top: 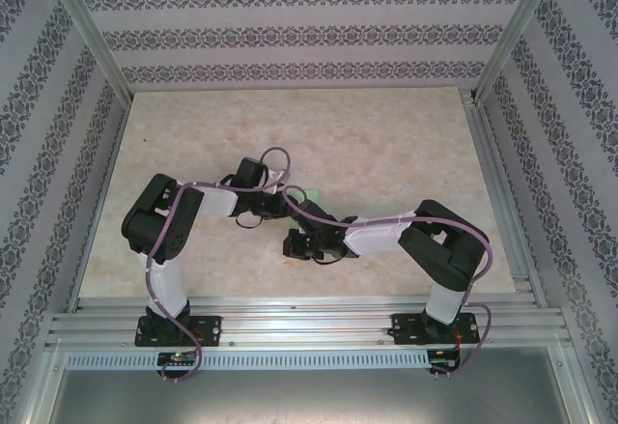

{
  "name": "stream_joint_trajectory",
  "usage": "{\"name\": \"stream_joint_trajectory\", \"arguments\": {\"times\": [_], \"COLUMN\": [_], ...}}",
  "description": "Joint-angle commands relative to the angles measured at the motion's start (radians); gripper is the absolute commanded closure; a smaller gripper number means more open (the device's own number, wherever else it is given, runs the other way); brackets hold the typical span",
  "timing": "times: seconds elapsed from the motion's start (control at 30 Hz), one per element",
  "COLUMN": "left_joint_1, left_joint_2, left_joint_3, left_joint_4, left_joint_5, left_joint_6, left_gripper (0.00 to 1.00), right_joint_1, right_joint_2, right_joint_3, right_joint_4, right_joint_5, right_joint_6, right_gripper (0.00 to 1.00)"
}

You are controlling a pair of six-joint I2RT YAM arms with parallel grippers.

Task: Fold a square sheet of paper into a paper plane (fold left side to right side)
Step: First fold the square sheet of paper in half at the center of the table.

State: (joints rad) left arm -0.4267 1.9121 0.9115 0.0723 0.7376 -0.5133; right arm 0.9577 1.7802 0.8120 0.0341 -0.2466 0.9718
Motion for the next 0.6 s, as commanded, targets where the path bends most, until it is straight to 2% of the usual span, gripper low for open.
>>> {"name": "stream_joint_trajectory", "arguments": {"times": [0.0,0.3,0.57], "left_joint_1": [0.060,0.124,0.134], "left_joint_2": [0.063,0.094,0.155], "left_joint_3": [0.046,0.147,0.304], "left_joint_4": [-0.010,-0.098,-0.212], "left_joint_5": [-0.138,-0.127,-0.152], "left_joint_6": [0.094,0.149,0.193], "left_gripper": [0.82,0.81,0.81], "right_joint_1": [0.032,0.038,0.044], "right_joint_2": [0.036,0.032,0.035], "right_joint_3": [-0.063,-0.070,-0.060], "right_joint_4": [-0.140,-0.135,-0.129], "right_joint_5": [0.015,0.015,0.008], "right_joint_6": [0.020,0.027,0.026], "right_gripper": [0.95,0.94,0.94]}}
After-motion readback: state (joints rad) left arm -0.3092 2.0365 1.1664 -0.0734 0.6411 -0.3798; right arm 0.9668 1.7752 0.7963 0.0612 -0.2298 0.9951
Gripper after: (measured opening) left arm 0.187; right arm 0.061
